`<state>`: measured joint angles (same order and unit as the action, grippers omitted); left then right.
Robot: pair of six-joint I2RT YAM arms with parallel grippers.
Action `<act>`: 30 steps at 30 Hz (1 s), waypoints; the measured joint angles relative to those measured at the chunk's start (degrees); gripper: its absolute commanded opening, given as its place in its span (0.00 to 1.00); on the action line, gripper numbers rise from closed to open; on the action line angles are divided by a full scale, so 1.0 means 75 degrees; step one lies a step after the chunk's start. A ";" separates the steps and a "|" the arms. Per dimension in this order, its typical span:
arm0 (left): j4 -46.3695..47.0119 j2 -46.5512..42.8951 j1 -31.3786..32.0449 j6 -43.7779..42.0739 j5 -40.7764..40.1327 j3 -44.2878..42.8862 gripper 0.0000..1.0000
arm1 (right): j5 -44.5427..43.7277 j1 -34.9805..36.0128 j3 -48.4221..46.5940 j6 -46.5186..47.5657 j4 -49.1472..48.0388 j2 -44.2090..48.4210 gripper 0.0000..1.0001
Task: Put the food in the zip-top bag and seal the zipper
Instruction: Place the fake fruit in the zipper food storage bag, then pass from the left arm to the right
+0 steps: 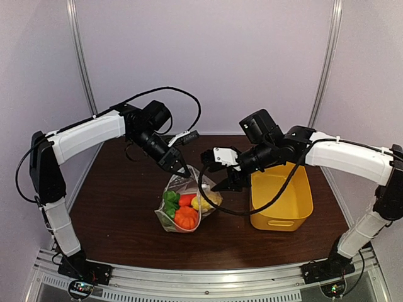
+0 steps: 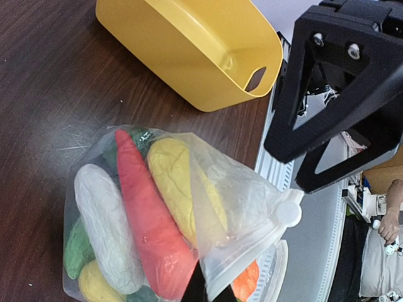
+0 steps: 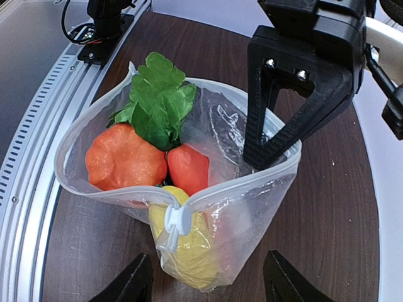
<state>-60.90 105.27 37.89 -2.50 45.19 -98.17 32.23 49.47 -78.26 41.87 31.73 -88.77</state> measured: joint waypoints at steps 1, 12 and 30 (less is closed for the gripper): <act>-0.0003 0.0035 0.0000 0.0000 -0.0003 0.0000 0.00 | 0.0070 0.0017 -0.0009 0.0006 -0.0015 -0.0058 0.61; -0.0038 0.0195 0.0000 -0.0038 -0.0044 -0.0224 0.00 | 0.0353 0.0134 -0.0026 -0.0035 0.0058 -0.0539 0.52; -0.0061 0.0198 0.0000 -0.0085 -0.0114 -0.0245 0.00 | -0.0125 0.0172 0.0017 -0.0606 -0.0446 -0.0539 0.27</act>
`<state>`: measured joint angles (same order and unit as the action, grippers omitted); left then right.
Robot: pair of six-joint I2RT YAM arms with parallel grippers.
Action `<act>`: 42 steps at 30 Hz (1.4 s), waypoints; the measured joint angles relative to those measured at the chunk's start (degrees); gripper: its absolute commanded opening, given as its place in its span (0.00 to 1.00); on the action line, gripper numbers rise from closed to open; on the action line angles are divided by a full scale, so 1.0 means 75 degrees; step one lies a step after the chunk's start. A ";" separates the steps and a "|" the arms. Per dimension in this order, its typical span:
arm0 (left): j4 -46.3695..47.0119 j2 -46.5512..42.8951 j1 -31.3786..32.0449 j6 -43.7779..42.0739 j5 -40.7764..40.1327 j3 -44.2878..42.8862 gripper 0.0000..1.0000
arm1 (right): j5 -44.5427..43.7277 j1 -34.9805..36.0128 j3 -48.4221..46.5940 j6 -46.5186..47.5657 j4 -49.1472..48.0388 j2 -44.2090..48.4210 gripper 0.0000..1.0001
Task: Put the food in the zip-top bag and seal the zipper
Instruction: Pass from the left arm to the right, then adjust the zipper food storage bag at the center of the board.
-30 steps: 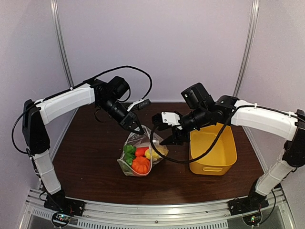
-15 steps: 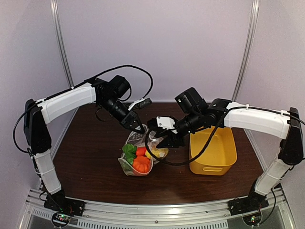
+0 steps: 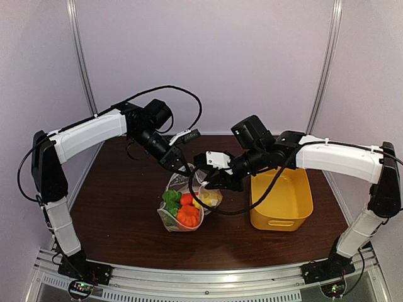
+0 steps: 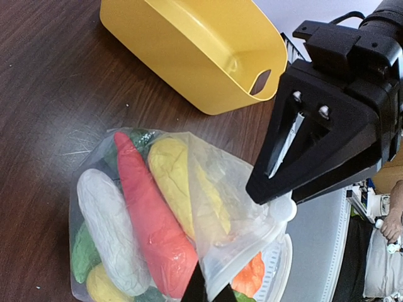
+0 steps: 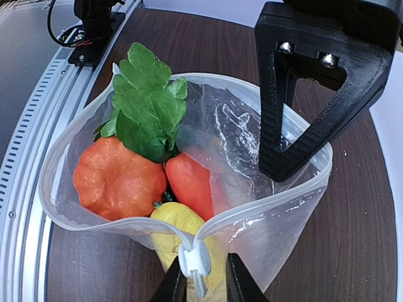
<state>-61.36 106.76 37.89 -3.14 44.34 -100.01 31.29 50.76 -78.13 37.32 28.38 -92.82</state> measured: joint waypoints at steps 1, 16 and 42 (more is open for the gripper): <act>0.0000 0.0000 0.0000 0.0000 -0.0006 0.0000 0.00 | -0.0017 0.0000 0.0023 0.0000 -0.0009 0.0003 0.31; -0.0003 0.0000 0.0012 -0.0003 -0.0067 0.0000 0.00 | -0.0184 -0.0020 0.0466 -0.0026 -0.0312 0.0050 0.08; 0.3722 -0.6333 0.1489 -0.0131 -0.3966 0.5729 0.71 | 0.1297 -0.1419 -0.1035 -0.0787 0.1673 -0.0047 0.00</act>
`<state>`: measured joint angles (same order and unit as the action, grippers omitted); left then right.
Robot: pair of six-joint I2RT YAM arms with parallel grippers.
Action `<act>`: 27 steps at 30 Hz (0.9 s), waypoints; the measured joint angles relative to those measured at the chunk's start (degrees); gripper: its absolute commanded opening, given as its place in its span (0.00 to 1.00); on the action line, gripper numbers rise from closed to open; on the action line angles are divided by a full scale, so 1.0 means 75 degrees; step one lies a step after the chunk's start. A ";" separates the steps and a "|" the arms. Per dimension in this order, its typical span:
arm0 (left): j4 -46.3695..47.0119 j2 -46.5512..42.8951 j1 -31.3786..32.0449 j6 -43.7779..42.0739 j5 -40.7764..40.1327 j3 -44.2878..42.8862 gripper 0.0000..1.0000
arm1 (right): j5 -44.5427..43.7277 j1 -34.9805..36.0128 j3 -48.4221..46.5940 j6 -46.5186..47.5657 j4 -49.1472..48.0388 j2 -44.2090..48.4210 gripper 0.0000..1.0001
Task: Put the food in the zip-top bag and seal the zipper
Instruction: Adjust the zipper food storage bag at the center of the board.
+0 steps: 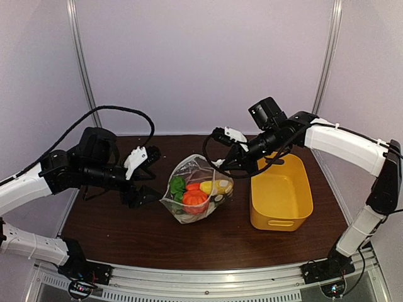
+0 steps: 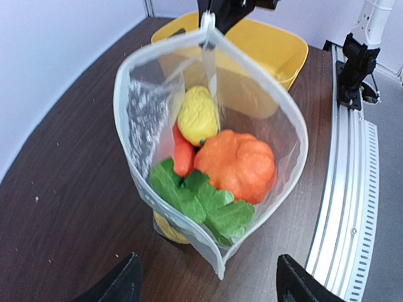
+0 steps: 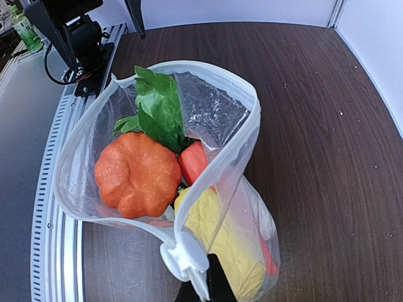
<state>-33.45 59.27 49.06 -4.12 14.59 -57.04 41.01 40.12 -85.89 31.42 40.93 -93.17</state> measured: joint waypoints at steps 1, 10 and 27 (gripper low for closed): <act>0.0015 0.0023 0.0000 0.0017 -0.0090 0.0178 0.71 | 0.0029 -0.0029 0.0000 -0.0026 0.0000 0.0000 0.00; 0.0787 0.0163 0.0000 0.0076 -0.0248 0.0880 0.63 | 0.0210 -0.0227 0.0009 -0.0251 -0.0035 -0.0003 0.00; 0.1498 0.0845 0.0000 -0.0300 -0.0737 0.0982 0.00 | 0.0597 -0.0635 0.0175 -0.0650 -0.0382 -0.0009 0.00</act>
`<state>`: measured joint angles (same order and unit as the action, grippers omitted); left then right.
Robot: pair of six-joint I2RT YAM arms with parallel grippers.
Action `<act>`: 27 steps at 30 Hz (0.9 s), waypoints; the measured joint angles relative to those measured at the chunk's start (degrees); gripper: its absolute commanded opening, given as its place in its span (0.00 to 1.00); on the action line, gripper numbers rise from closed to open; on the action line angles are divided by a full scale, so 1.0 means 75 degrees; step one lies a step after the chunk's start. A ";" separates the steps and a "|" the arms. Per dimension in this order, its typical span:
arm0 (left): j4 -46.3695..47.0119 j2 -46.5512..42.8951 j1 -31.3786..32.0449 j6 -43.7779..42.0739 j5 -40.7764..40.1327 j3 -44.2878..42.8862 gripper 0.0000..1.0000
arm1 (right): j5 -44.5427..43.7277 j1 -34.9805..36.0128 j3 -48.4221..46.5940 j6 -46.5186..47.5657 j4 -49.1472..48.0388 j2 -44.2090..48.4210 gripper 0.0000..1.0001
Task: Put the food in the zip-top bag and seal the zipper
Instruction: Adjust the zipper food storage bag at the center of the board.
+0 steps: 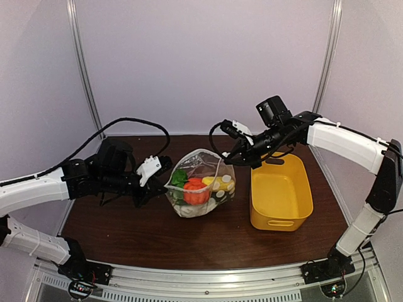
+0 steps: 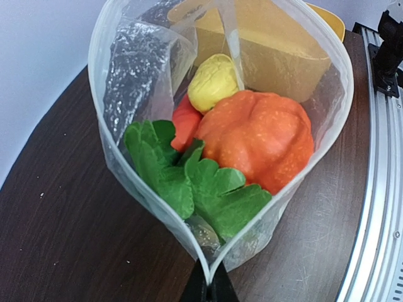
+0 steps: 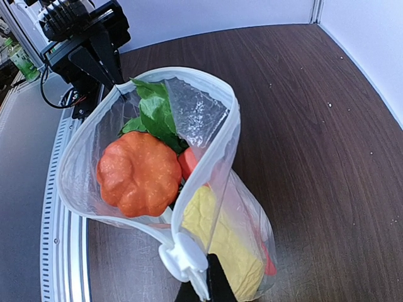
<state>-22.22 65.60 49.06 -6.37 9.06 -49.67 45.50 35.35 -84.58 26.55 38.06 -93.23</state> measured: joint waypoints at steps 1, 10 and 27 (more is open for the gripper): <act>0.0000 0.0000 0.0000 -0.0003 -0.0017 0.0000 0.00 | 0.0006 -0.0006 0.0003 0.0003 -0.0009 0.0000 0.00; -0.0525 -0.1040 -0.0128 -0.0105 -0.1309 -0.0396 0.00 | 0.0172 -0.0391 0.0114 -0.0029 -0.0189 0.0061 0.00; -0.0009 -0.0781 -0.0152 0.0245 -0.1029 -0.0638 0.91 | 0.0510 0.0064 0.0297 -0.0434 -0.0458 0.0058 0.00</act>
<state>-22.28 59.75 47.92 -4.54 1.34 -54.46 49.32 35.83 -82.35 23.29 34.63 -92.79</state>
